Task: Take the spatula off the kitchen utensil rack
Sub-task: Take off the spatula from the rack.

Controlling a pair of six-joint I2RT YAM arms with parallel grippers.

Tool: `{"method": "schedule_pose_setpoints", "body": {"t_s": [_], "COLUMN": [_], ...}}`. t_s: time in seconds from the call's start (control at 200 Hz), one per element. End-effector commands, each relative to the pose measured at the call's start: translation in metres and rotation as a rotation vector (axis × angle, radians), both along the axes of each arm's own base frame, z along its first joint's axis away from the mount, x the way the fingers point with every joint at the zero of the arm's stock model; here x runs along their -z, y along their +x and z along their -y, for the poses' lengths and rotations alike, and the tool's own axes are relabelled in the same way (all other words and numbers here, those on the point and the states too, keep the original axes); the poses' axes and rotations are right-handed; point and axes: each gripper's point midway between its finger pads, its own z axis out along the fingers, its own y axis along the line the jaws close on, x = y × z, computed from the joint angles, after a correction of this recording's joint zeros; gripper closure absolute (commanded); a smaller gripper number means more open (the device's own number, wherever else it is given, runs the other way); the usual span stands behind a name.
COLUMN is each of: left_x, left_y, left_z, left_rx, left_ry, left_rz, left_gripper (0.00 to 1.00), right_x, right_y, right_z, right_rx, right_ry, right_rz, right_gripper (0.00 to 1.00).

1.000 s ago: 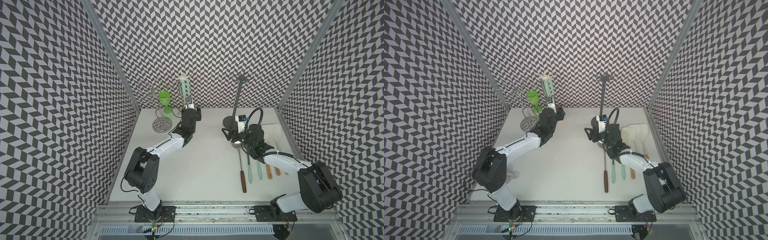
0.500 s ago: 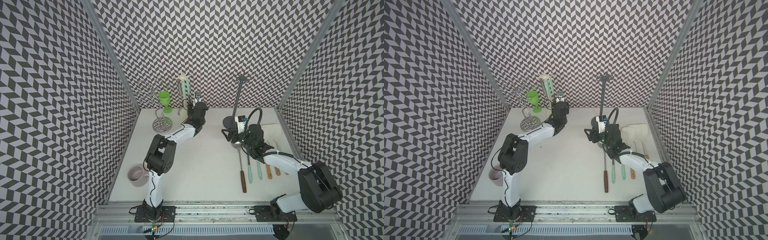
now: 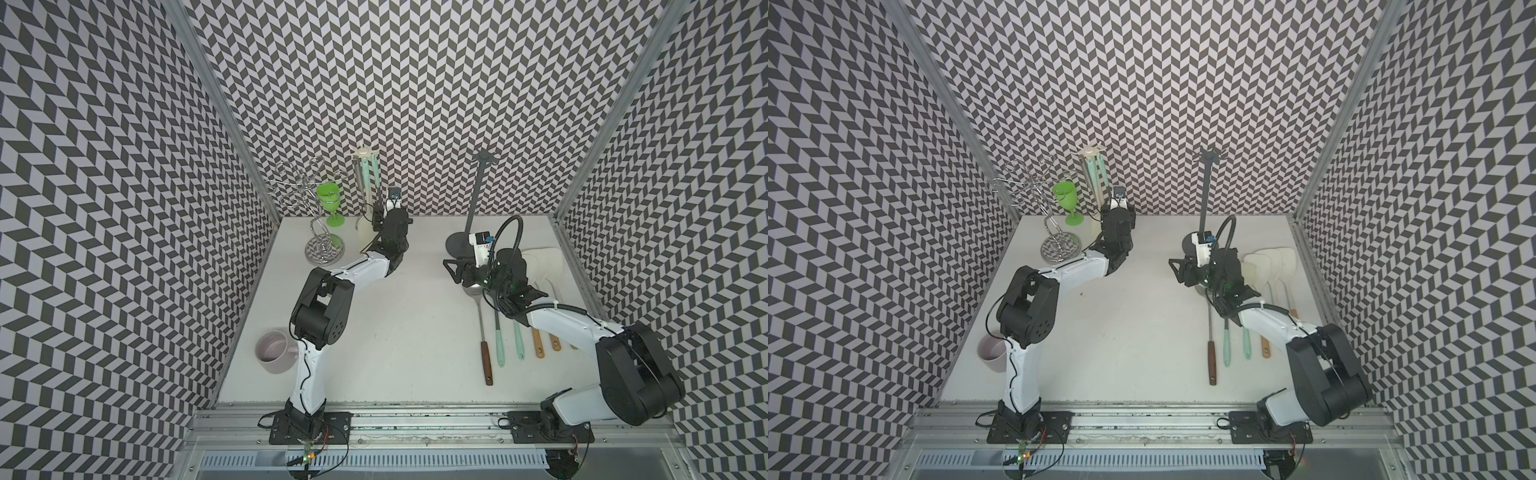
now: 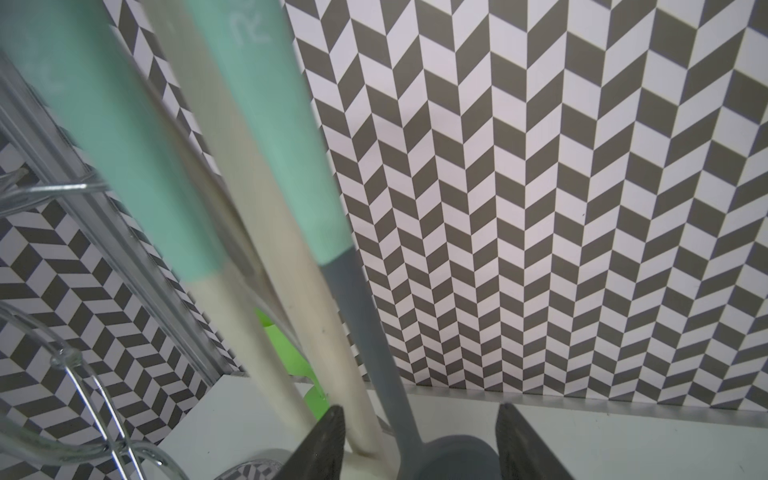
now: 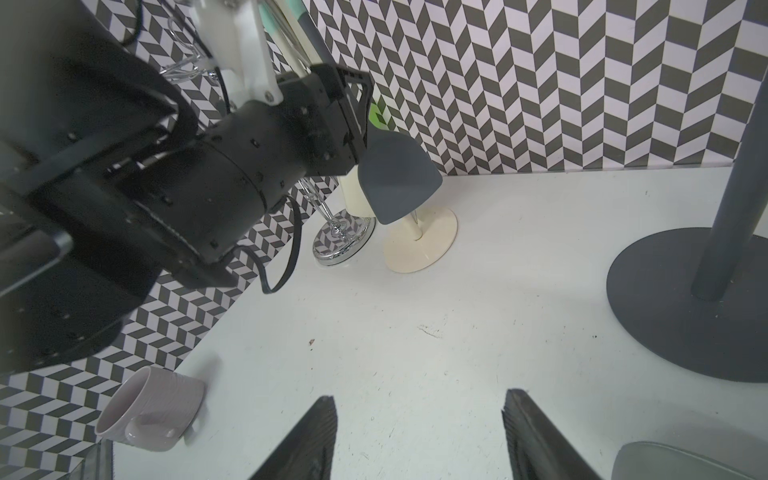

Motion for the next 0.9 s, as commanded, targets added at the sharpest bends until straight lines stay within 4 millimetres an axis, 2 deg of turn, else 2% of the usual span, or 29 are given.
{"method": "schedule_pose_setpoints", "body": {"t_s": [0.0, 0.195, 0.591, 0.721, 0.896], "left_x": [-0.037, -0.03, -0.016, -0.016, -0.016], "left_y": [-0.014, -0.012, 0.017, 0.023, 0.035], "left_z": [-0.007, -0.007, -0.004, -0.009, -0.004], "left_rx": [0.011, 0.005, 0.002, -0.014, 0.013], "left_ry": [-0.049, -0.035, 0.004, 0.0, 0.009], "left_rz": [0.14, 0.169, 0.162, 0.161, 0.156], "left_gripper": [0.39, 0.37, 0.38, 0.38, 0.4], "right_x": [-0.019, -0.017, -0.011, -0.011, -0.009], "right_y": [0.007, 0.008, 0.01, 0.011, 0.012], "right_z": [-0.004, -0.005, -0.007, -0.008, -0.009], "right_rx": [-0.006, -0.009, -0.013, -0.016, -0.021], "right_ry": [0.017, 0.016, 0.007, 0.009, 0.012], "right_rz": [0.062, 0.057, 0.046, 0.046, 0.039], "right_gripper": [0.36, 0.36, 0.37, 0.37, 0.37]}}
